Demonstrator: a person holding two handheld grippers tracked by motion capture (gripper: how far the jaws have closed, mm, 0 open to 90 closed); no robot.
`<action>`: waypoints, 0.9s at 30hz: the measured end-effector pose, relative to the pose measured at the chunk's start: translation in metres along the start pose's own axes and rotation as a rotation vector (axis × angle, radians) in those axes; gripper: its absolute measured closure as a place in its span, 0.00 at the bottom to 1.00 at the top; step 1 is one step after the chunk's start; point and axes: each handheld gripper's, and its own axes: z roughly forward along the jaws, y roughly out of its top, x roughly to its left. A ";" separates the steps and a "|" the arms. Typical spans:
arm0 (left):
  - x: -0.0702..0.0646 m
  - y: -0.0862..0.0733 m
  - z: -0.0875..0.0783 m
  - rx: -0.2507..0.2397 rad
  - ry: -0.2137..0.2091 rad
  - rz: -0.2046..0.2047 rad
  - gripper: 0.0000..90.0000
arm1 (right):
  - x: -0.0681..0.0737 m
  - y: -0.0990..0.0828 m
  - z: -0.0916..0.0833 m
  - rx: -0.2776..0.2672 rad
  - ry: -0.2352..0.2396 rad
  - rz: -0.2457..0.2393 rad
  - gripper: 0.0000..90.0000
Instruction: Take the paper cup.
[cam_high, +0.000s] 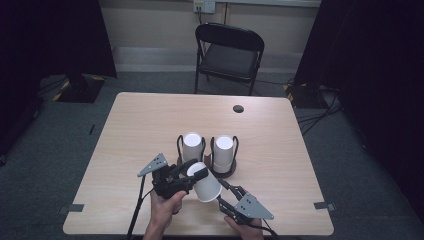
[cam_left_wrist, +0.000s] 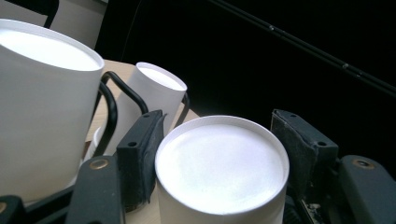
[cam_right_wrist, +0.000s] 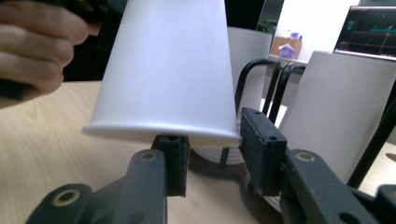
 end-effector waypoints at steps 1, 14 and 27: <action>0.000 0.000 0.001 0.000 -0.011 -0.007 0.40 | -0.001 0.000 0.001 -0.012 0.001 -0.004 0.71; -0.012 -0.005 0.014 0.021 -0.045 -0.010 0.40 | -0.002 0.000 0.005 -0.050 -0.028 -0.029 0.75; -0.006 -0.007 0.014 0.011 -0.069 -0.008 0.39 | -0.003 0.001 0.001 -0.055 -0.034 -0.052 0.83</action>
